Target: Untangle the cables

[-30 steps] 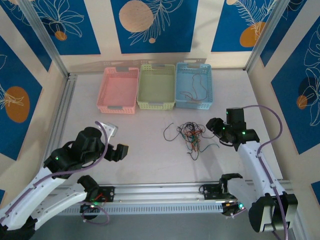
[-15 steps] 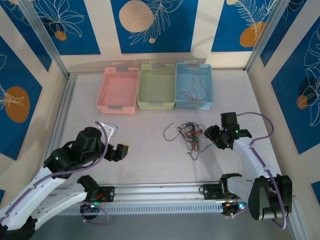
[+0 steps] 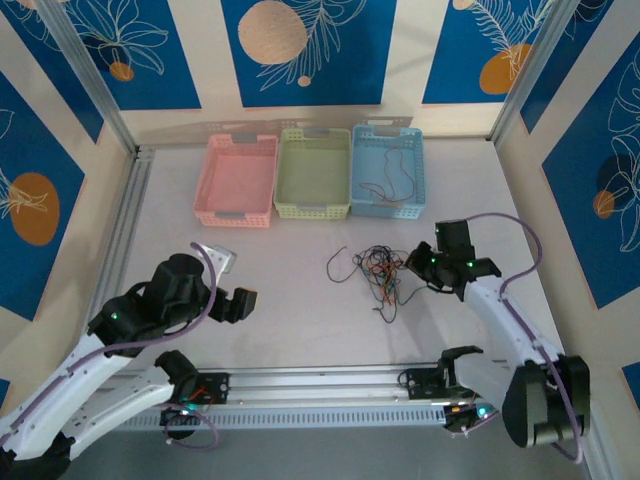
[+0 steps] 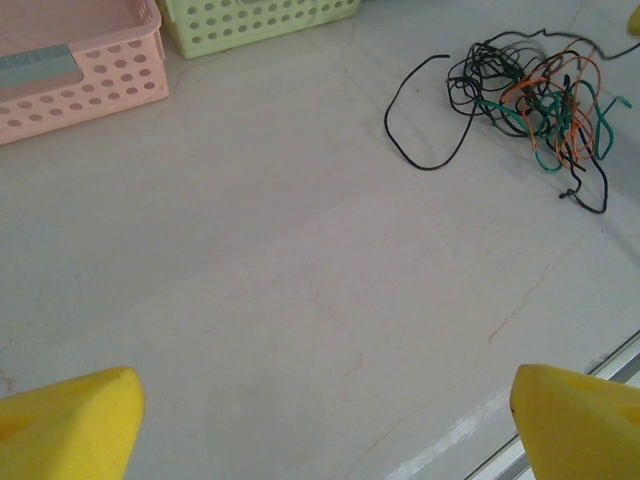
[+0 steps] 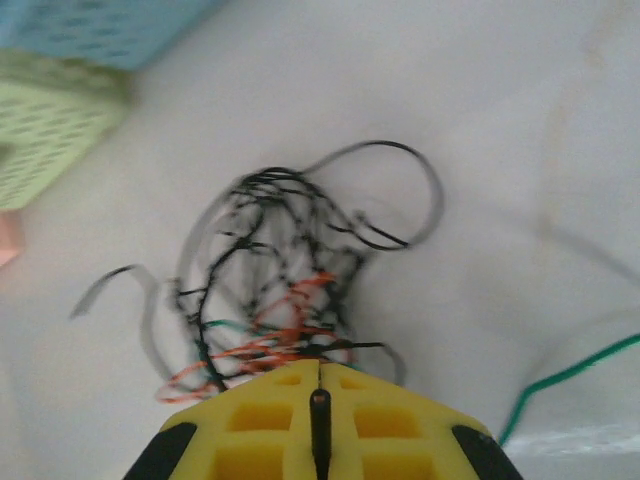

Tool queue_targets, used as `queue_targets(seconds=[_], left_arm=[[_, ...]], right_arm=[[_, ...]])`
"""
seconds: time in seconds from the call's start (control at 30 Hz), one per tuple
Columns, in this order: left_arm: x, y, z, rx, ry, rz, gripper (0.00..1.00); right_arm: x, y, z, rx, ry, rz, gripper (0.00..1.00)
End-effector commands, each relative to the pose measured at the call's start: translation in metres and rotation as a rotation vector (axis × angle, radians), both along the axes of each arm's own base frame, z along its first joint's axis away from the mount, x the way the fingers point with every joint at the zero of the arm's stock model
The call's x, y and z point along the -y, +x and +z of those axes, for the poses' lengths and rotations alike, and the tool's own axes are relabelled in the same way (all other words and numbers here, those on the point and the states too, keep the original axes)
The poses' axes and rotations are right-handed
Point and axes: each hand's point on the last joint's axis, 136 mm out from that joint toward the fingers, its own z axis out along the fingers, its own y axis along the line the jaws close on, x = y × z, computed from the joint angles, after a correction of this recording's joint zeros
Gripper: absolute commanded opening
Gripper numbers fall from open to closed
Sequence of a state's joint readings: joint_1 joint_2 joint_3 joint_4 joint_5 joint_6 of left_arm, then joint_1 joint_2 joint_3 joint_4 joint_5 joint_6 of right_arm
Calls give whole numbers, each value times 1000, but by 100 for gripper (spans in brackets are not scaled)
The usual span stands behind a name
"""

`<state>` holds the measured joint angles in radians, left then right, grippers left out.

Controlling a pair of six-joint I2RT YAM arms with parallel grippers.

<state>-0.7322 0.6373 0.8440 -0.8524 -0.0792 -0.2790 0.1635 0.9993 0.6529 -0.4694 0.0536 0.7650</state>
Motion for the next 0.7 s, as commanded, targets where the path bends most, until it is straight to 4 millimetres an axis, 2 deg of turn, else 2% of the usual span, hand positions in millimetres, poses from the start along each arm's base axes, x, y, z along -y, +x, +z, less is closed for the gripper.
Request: queue_targets(seconds=[0.0,0.07,0.17,0.3,0.4,0.67], left_arm=[[-5,4,3,8,5,33,94],[-5,6,8,12,-12,55,93],[5,10,12,1,-89,72,92],[27,15,1,-50,-197,61,88],[35,16,-8,-78,-242,66,87],[32,14,-26,-117,-229,88,87]], right_arm=[[-44,0,75,198,129,214,0],[-72,-8,112,281,215,331,0],[-104,-22,157,416,179,477,0],[-135,-36,195,550,120,600,0],[-140,-30,192,522,107,579,0],[-139,-13,137,354,81,489,0]])
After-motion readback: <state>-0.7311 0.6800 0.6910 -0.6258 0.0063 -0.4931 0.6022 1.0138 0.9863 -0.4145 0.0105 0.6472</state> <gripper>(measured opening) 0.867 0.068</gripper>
